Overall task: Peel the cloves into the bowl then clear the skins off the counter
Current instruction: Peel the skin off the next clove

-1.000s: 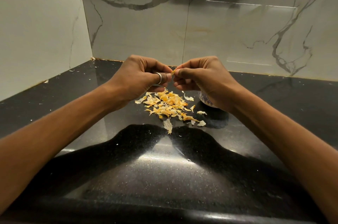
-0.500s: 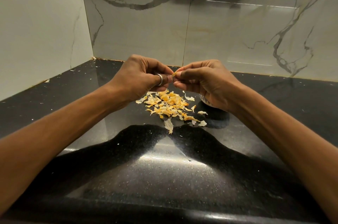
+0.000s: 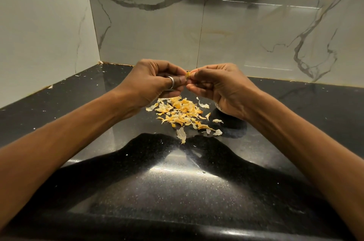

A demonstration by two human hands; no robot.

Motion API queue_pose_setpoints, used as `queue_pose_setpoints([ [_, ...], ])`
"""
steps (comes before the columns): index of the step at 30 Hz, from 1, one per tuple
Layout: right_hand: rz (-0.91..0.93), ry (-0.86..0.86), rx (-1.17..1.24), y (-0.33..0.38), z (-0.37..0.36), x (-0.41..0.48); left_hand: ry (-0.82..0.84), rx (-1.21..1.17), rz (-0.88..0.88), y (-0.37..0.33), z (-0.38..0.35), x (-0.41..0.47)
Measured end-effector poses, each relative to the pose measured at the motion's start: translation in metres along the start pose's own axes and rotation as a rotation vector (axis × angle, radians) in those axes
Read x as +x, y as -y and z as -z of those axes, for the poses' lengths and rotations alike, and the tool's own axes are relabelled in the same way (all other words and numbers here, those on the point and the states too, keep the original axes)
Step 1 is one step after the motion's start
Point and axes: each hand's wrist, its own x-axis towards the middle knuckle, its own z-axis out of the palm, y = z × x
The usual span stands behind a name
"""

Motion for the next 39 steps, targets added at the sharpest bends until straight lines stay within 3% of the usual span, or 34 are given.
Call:
queue_pose_setpoints([
  [10, -0.009, -0.009, -0.084, -0.0008, 0.0000, 0.0008, 0.042, -0.184, 0.109, 0.0026, -0.0004, 0.0042],
  [28, -0.043, -0.008, -0.186, -0.0041, 0.0009, 0.0043, -0.022, -0.192, 0.140, -0.0004, -0.0005, 0.0054],
  [39, 0.043, -0.005, -0.341, -0.0036, 0.0068, 0.0030, -0.005, -0.195, 0.172, -0.0009, -0.0013, 0.0055],
])
